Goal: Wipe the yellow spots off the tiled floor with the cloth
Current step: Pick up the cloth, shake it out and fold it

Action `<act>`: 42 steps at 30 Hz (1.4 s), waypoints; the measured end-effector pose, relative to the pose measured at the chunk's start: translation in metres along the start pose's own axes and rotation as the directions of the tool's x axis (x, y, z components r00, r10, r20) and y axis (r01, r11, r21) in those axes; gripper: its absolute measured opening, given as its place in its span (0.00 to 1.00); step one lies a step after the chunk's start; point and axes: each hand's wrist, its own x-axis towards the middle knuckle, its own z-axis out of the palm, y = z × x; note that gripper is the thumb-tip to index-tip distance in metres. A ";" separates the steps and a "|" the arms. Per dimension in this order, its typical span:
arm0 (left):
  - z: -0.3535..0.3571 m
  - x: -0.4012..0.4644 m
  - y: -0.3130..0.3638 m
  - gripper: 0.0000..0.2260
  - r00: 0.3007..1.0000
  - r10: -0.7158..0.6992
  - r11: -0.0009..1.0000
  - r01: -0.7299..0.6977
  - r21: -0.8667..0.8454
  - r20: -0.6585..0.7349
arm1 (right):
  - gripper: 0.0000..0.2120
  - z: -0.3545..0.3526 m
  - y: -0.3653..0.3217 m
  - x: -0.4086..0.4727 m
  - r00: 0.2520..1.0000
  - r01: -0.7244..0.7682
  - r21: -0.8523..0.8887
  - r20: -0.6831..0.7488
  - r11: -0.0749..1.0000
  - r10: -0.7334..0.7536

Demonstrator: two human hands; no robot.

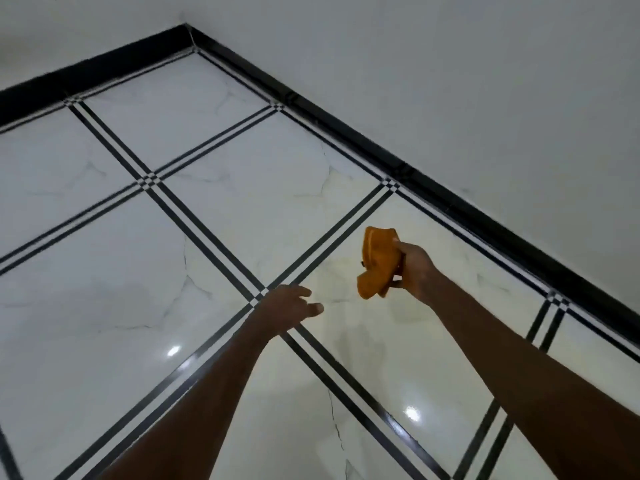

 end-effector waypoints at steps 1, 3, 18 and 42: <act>-0.020 -0.019 0.031 0.24 0.999 0.031 0.995 -0.034 -0.092 -0.033 | 0.16 0.002 -0.034 -0.031 1.000 0.014 0.072 0.012 0.997 -0.015; -0.056 -0.054 0.091 0.15 0.987 0.089 0.953 -0.123 -0.277 -0.132 | 0.18 0.004 -0.096 -0.087 0.997 0.051 0.200 0.052 0.979 -0.062; -0.336 -0.406 0.511 0.07 0.833 0.483 0.688 -0.551 -0.472 -0.269 | 0.14 -0.044 -0.551 -0.473 0.912 0.372 0.180 0.111 0.910 -0.395; -0.322 -0.638 0.763 0.16 0.715 0.362 0.732 -0.616 -0.293 -0.598 | 0.20 -0.175 -0.626 -0.692 0.534 0.846 -0.226 0.347 0.484 -0.771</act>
